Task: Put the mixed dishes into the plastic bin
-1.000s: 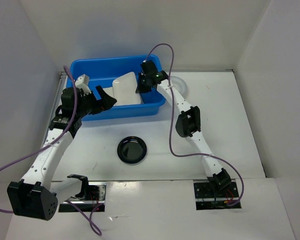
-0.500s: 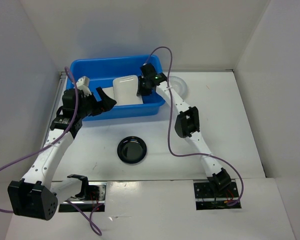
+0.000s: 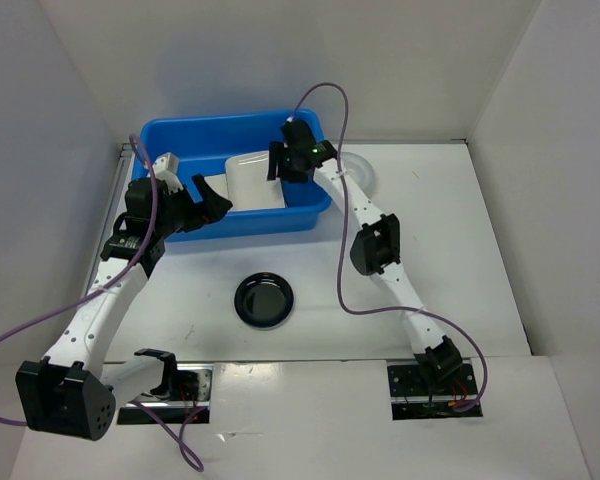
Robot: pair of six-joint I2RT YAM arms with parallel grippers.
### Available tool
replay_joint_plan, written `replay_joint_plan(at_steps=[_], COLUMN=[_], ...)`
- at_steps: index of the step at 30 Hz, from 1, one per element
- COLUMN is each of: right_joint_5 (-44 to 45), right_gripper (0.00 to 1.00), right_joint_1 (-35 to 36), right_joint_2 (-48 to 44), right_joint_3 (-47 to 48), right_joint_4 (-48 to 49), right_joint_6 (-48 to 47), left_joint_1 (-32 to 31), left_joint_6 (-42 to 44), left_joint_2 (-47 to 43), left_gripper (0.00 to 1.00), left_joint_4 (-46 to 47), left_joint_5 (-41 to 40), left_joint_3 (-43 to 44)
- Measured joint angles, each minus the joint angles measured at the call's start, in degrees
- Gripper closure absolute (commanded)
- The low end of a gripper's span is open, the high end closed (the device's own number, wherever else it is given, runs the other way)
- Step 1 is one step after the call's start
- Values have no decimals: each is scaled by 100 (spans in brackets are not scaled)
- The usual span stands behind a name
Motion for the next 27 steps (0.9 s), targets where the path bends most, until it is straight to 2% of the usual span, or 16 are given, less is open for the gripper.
replay_joint_plan(at_steps=[3,9,14,20,27], right_joint_5=[221,463,973,1412,1738], right_gripper=[19,18,18,18,18], right_joint_1=[0,-173,-688,-1296,-1471], right_joint_2=[-302,-1480,-2380,-2404,-2328], right_joint_3=[0,-2,52,44,-297], right_joint_4=[-85,-278,-614,-1279,-1871], right_joint_6=[-129,-214,-205,22,317], left_joint_1=[0,0,0,0,2], left_joint_6=[0,-9,-11,-13,-22], left_joint_2=[0,0,0,7,17], left_gripper=[0,0,0,0,0], left_joint_4=[57,195,339,428,463], left_joint_5=[-7,-4,-9,-20,-33], left_joint_3=[0,0,-2,-101,-184])
